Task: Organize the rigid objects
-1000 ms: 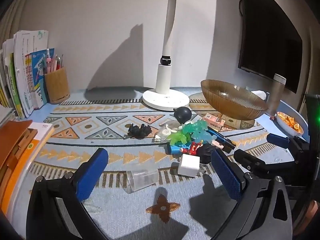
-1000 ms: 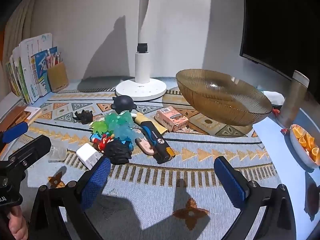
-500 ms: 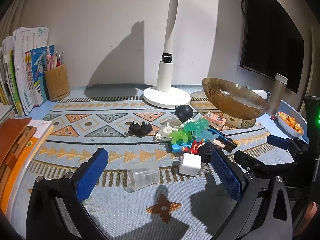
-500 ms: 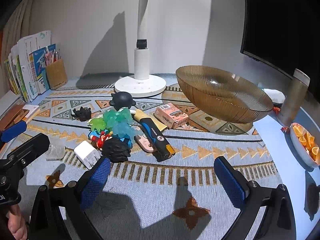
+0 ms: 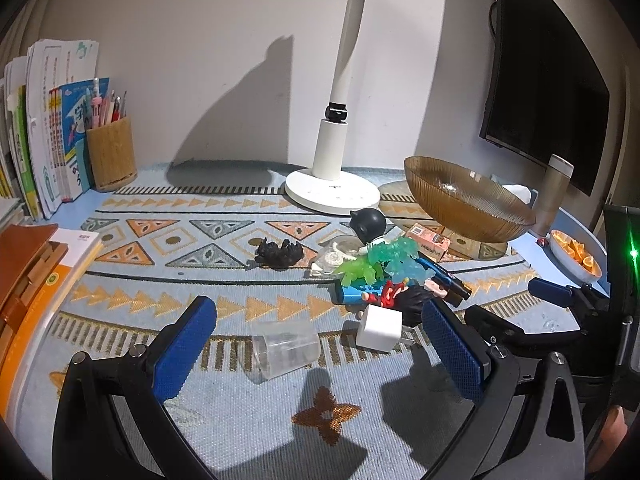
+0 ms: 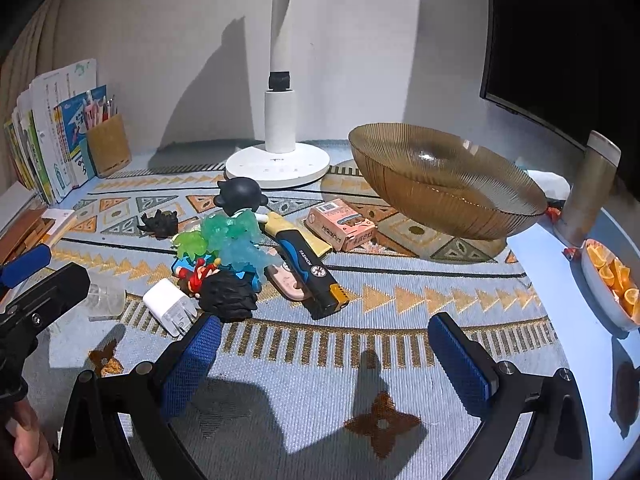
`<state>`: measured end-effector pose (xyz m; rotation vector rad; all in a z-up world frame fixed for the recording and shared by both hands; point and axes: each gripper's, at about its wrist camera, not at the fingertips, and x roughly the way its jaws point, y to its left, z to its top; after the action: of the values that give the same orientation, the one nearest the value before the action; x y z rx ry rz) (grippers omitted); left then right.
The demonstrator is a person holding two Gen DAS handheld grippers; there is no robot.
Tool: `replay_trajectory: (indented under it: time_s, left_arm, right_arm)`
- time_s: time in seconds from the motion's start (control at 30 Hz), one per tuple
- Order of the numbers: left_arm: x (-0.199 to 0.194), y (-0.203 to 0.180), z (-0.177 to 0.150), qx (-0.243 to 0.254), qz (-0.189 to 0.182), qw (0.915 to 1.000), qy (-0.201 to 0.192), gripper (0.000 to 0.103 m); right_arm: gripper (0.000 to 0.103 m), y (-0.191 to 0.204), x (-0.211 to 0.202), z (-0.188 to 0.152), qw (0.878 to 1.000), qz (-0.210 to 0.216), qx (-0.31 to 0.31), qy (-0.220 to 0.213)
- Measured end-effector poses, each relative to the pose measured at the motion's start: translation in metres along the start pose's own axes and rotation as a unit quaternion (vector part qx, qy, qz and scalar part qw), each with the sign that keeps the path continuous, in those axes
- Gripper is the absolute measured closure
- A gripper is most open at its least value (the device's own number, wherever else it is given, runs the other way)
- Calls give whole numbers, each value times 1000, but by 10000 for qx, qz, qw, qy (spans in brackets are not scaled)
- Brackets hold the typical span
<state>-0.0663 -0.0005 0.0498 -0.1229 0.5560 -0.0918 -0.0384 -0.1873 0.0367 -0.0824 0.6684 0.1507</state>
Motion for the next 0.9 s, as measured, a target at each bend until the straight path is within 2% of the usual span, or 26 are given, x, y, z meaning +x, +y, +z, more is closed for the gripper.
replay_trajectory:
  time_s: [0.13, 0.2, 0.23, 0.27, 0.33, 0.4, 0.5, 0.57, 0.63, 0.67, 0.7, 0.77, 0.83, 0.87, 0.9]
  left_arm:
    - [0, 2, 0, -26, -97, 9999, 93, 1]
    - [2, 8, 2, -100, -285, 9989, 346, 1]
    - [5, 12, 3, -69, -440, 9971, 616, 1]
    - [5, 16, 3, 87, -540, 9951, 825, 1]
    - [0, 20, 3, 514, -413, 9933, 951, 1]
    - [-3, 26, 1, 1101, -358, 9872, 1094, 1]
    - [5, 35, 4, 1745, -269, 9753, 1327, 1]
    - [15, 37, 7, 2060, -363, 9668, 1468, 1]
    - [27, 37, 9, 2268, -558, 9588, 1618, 2]
    - [31, 37, 10, 2335, -658, 9552, 1697, 4]
    - [36, 36, 10, 2409, -761, 9511, 1774, 7]
    - [45, 36, 9, 2531, -957, 9438, 1896, 8]
    - [53, 35, 9, 2578, -1066, 9393, 1999, 20]
    - [57, 35, 9, 2576, -1131, 9372, 2064, 32]
    - [61, 34, 9, 2556, -1184, 9353, 2141, 36]
  right_arm:
    - [0, 0, 1, 0, 10000, 9, 1, 24]
    - [0, 1, 2, 1, 10000, 35, -37, 68]
    - [0, 2, 2, 1, 9998, 124, -18, 130]
    - [0, 2, 2, 1, 9995, 260, -49, 166]
    - [0, 7, 2, 1, 9973, 618, -282, 297]
    - [0, 14, 1, 1, 9927, 1019, -469, 439]
    - [0, 39, -5, 10, 9779, 1761, -952, 604]
    - [1, 54, -2, 15, 9665, 2125, -1257, 707]
    - [18, 70, 2, 18, 9608, 2221, -1514, 676]
    - [35, 78, 10, 19, 9554, 2287, -1678, 826]
    - [44, 82, 18, 20, 9519, 2284, -1793, 975]
    - [44, 89, 28, 21, 9481, 2245, -1952, 1120]
    - [48, 93, 35, 22, 9427, 2333, -2042, 1229]
    - [51, 93, 38, 23, 9415, 2312, -2092, 1279]
    - [52, 93, 41, 24, 9411, 2270, -2138, 1307]
